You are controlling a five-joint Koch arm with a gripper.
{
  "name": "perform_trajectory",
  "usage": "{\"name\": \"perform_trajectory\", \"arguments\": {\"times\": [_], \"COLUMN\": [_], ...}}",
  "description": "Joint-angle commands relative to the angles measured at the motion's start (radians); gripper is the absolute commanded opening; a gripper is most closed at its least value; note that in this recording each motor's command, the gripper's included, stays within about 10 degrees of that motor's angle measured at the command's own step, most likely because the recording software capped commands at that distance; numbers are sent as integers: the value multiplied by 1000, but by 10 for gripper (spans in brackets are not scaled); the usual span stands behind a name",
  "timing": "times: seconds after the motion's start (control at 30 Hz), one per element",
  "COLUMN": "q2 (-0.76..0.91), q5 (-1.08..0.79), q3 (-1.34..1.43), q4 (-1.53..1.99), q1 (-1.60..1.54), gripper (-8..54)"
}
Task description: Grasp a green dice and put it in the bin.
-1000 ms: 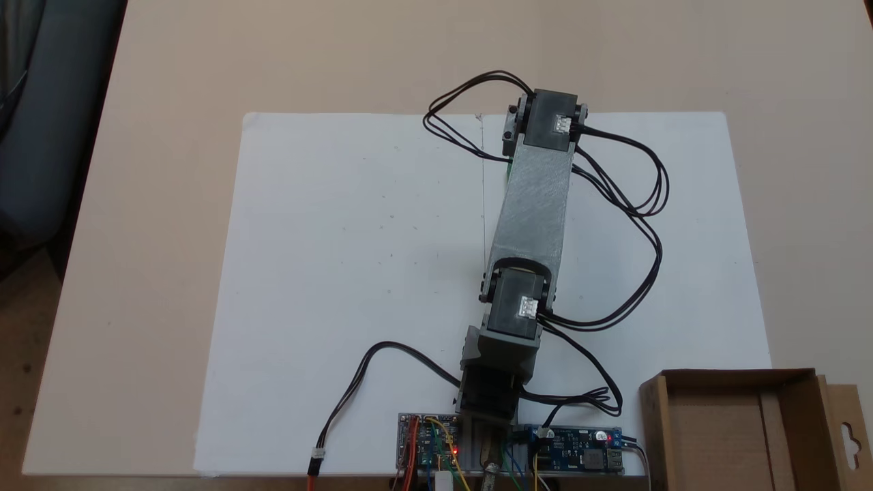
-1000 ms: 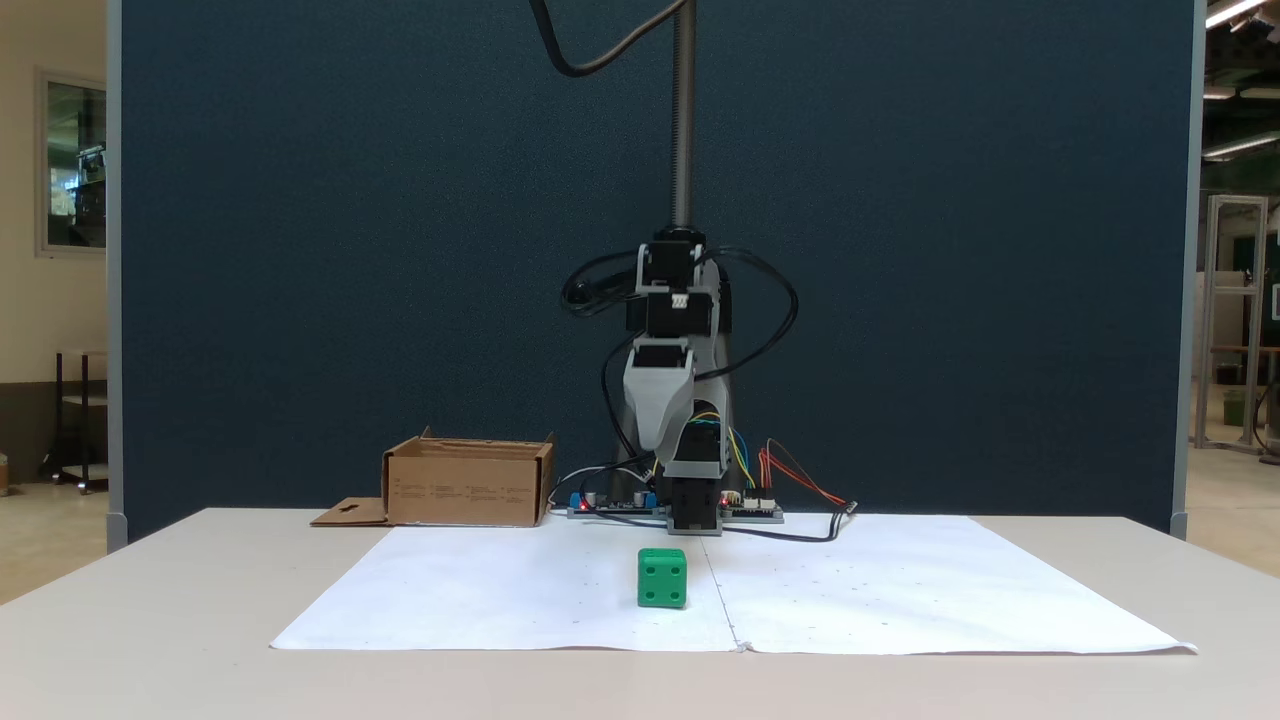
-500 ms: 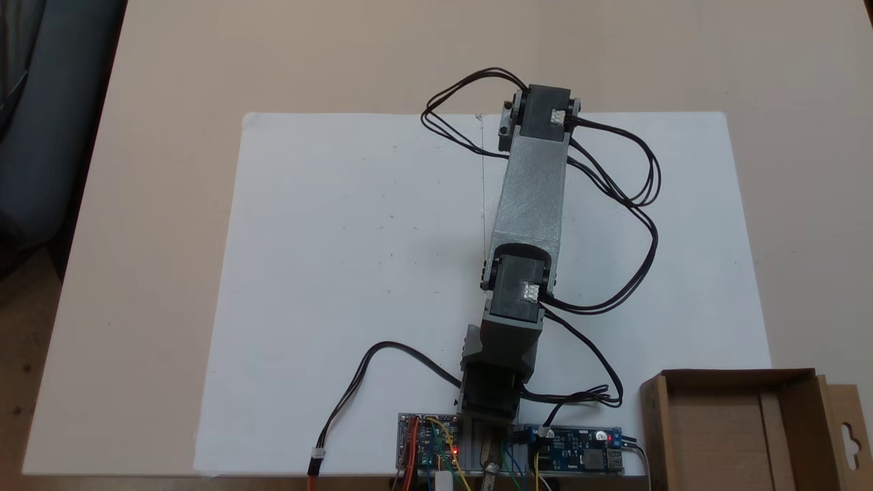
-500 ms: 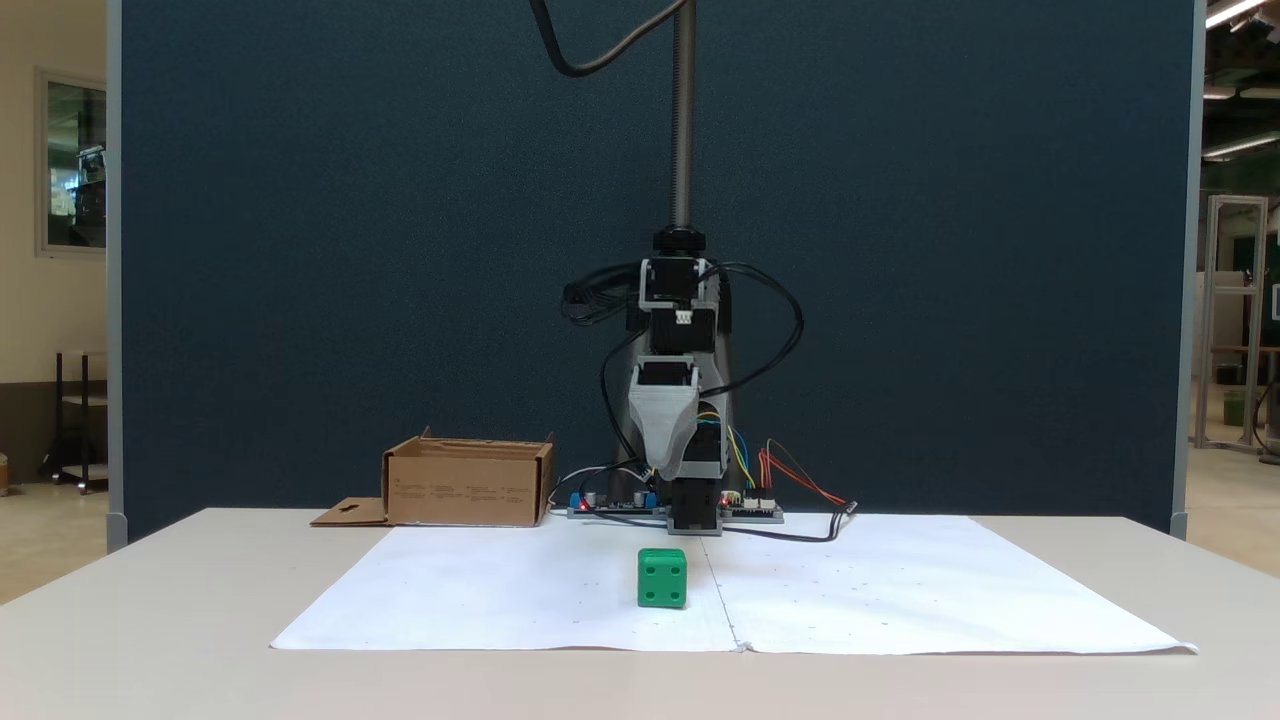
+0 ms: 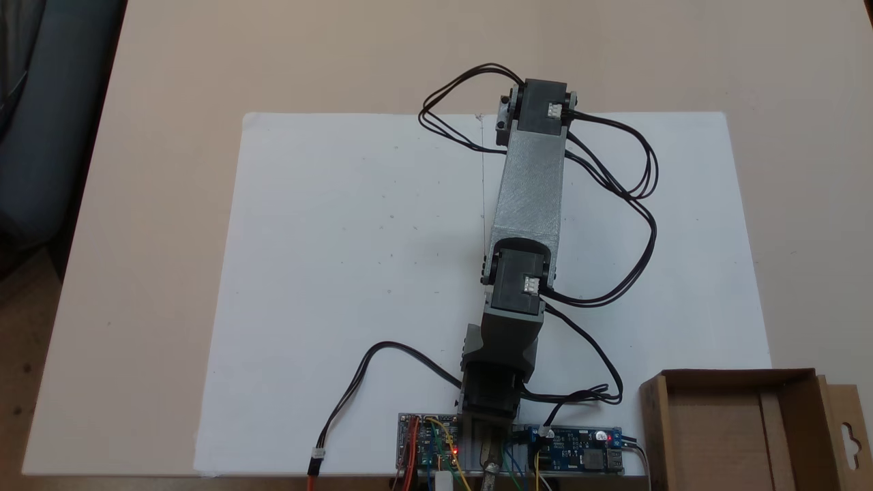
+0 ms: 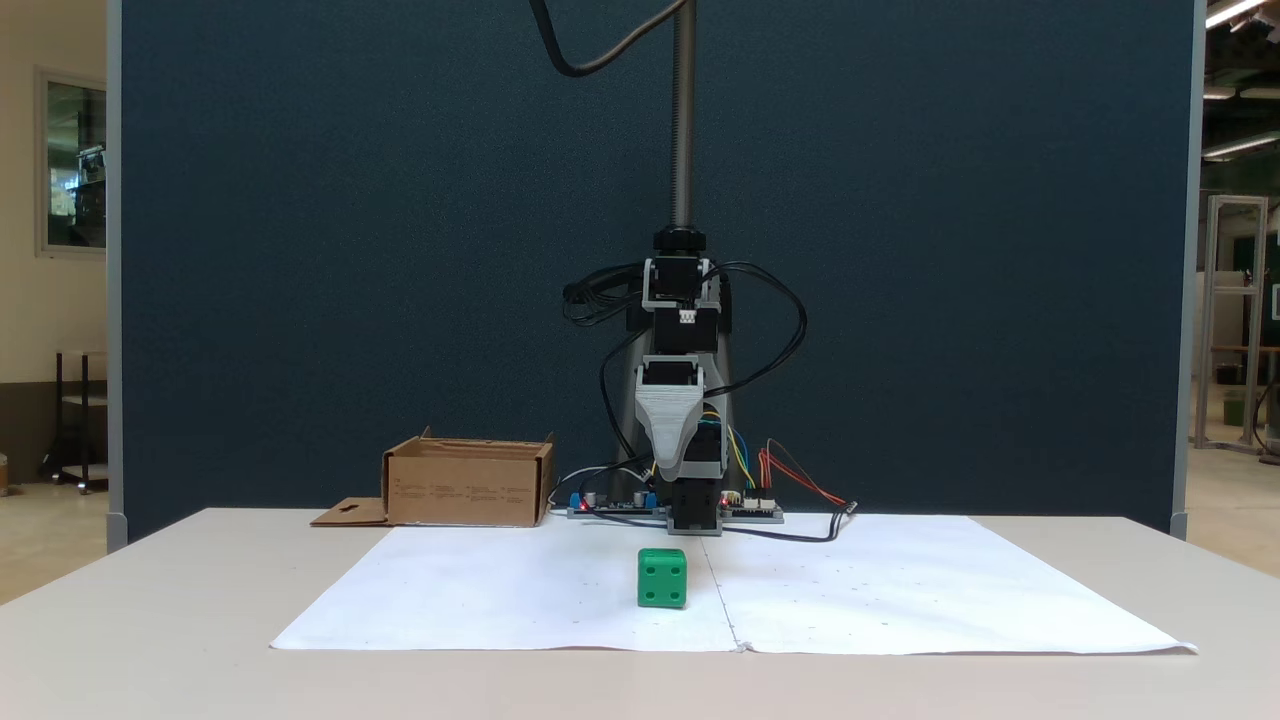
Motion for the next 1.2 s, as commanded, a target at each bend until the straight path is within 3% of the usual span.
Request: {"name": "perform_trajectory", "arguments": {"times": [0.0, 1.17], "q2": [0, -206], "q5": [-87, -95], "q3": [-74, -183], "q4": [-26, -28], "q1": [8, 20], "gripper": [520, 491]}}
